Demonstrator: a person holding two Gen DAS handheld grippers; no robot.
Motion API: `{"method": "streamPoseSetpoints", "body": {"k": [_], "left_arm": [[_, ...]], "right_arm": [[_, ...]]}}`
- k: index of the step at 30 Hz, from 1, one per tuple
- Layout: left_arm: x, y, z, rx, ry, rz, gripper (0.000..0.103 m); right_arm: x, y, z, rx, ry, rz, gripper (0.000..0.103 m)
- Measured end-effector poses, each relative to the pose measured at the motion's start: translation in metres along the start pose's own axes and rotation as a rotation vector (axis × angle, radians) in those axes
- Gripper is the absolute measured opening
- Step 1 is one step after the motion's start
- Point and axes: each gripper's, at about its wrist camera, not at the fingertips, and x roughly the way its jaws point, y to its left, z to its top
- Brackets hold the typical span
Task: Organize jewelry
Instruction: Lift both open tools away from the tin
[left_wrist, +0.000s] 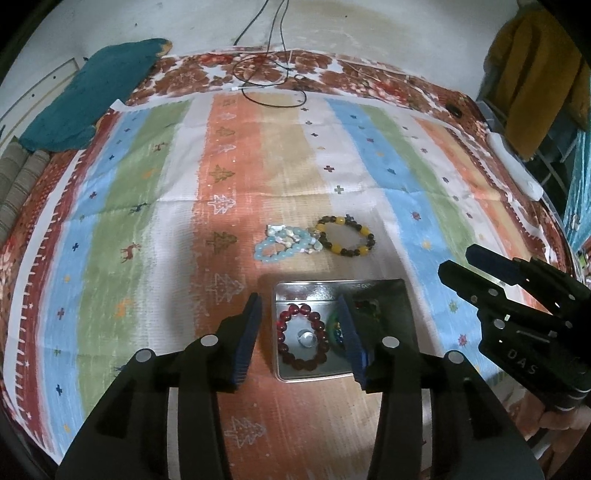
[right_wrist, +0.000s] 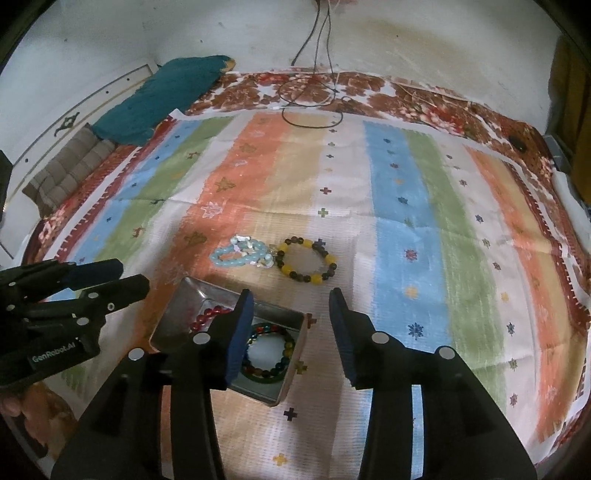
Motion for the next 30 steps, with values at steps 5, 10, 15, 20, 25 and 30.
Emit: {"method": "streamPoseSetpoints", "body": {"k": [5,10,15,20,25,30], "left_arm": [[0.005,0.005,0.003,-0.016,0.007,0.007,0.047],[0.007,0.008,0.007,-0.029,0.007,0.009,0.051],[0.009,0.009,0.012,-0.033,0.003,0.010,0.056],[0.015,0.010,0.018,-0.034,0.011,0.017,0.059],[0.021,0.010,0.025,-0.035,0.018,0.024,0.061],[0.029,0.012,0.035,-0.030,0.023,0.042,0.063]], "right_arm": [[0.005,-0.001,0.002,0.000,0.015,-0.006,0.049],[0.009,-0.003,0.005,0.001,0.024,-0.012,0.055],[0.015,-0.006,0.009,0.007,0.033,-0.021,0.060],[0.022,-0.008,0.013,0.010,0.045,-0.025,0.064],[0.027,-0.008,0.019,0.008,0.054,-0.022,0.069],[0.035,-0.011,0.026,0.012,0.069,-0.021,0.073]]}}
